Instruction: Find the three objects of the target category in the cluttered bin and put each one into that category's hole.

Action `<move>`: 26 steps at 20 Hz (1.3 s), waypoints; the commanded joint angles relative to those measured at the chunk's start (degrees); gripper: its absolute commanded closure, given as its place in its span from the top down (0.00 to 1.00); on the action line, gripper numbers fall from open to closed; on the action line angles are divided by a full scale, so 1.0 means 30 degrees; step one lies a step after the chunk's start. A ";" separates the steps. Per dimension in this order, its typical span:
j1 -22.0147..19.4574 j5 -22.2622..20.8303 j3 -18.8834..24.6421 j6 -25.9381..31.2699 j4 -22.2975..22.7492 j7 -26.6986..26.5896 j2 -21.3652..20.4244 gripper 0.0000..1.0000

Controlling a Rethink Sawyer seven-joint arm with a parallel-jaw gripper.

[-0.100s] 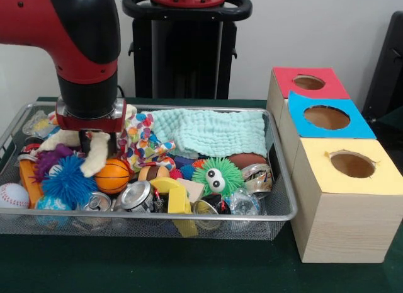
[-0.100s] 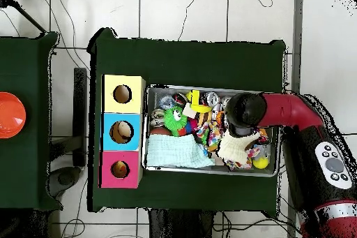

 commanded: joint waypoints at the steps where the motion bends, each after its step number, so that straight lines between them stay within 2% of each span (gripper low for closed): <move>1: -0.0265 -0.0305 -0.0685 -0.0263 0.1093 -0.1401 -0.0211 0.00; 7: -0.0027 -0.0408 -0.0709 0.0104 0.0312 -0.1790 0.0392 0.00; 11: 0.0176 -0.0332 -0.0818 0.0264 0.0369 -0.1593 0.0270 0.00; 17: 0.0789 0.0607 -0.1134 0.0596 0.1947 -0.0147 -0.1299 0.00; 23: 0.1385 0.1696 -0.1486 0.0122 0.3502 0.1311 -0.2510 0.00; 26: 0.1746 0.1904 -0.1541 -0.0389 0.3429 0.1685 -0.2652 0.00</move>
